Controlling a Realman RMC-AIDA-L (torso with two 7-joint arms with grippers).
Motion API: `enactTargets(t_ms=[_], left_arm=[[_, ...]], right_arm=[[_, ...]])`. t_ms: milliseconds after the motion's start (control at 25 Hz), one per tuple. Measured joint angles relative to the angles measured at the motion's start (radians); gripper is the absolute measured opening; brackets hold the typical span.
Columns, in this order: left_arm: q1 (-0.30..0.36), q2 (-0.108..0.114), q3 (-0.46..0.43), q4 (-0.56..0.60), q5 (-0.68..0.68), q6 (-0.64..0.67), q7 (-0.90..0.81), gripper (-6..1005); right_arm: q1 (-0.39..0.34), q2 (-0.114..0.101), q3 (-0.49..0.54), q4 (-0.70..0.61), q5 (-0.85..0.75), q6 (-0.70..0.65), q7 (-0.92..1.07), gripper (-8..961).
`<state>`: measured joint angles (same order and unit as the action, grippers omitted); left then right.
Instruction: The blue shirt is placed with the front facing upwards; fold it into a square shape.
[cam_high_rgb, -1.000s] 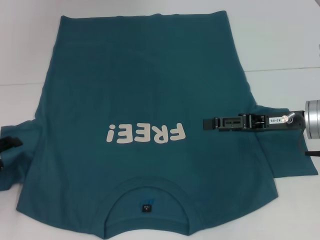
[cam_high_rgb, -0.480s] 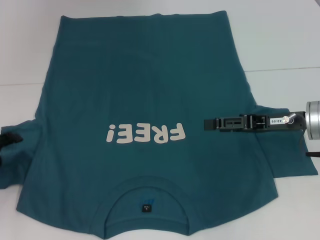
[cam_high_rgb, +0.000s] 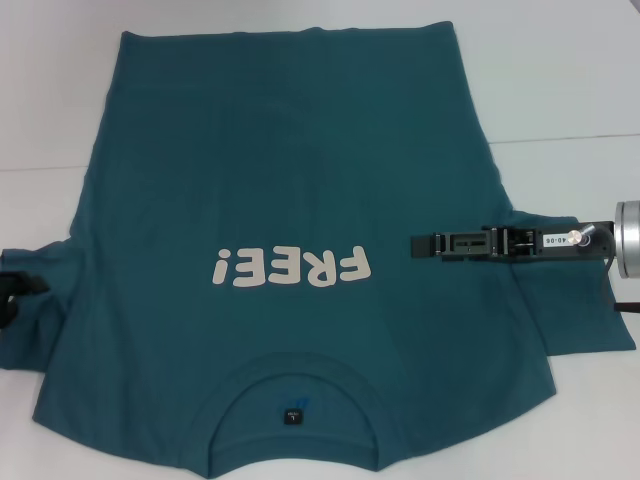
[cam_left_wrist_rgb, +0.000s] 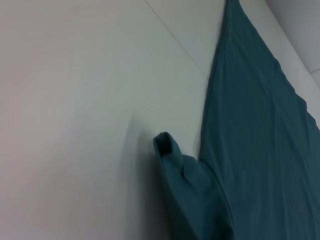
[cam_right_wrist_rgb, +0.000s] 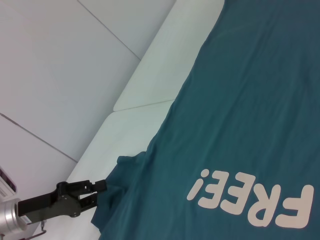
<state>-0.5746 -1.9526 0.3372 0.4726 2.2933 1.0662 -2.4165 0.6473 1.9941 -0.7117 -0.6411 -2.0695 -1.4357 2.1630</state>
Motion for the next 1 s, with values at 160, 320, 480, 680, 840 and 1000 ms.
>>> enactTargets(t_ms=[160,320,480,680,840,1000], left_arm=[[0.0,0.001,-0.003,0.0,0.005,-0.006,-0.003,448],[0.003,0.002,-0.003,0.0,0.007,-0.014,-0.003,165],[0.006,0.002,-0.004,0.0,0.008,-0.02,0.001,82],[0.008,0.002,0.002,0.009,0.011,-0.02,0.009,42],[0.003,0.01,0.007,0.026,0.038,-0.018,0.013,42],[-0.012,0.019,0.005,0.027,0.082,-0.015,0.01,41]], right_arm=[[-0.001,0.0,0.0,0.0,0.0,0.0,0.0,921],[-0.002,0.0,0.003,0.0,0.0,0.0,0.0,921],[-0.002,0.0,0.01,0.001,0.0,0.0,0.0,921],[-0.002,-0.001,0.012,0.003,0.0,-0.001,0.0,921],[-0.002,-0.001,0.012,0.004,0.0,-0.002,0.0,921],[-0.002,-0.001,0.012,0.004,0.0,-0.001,0.0,920]])
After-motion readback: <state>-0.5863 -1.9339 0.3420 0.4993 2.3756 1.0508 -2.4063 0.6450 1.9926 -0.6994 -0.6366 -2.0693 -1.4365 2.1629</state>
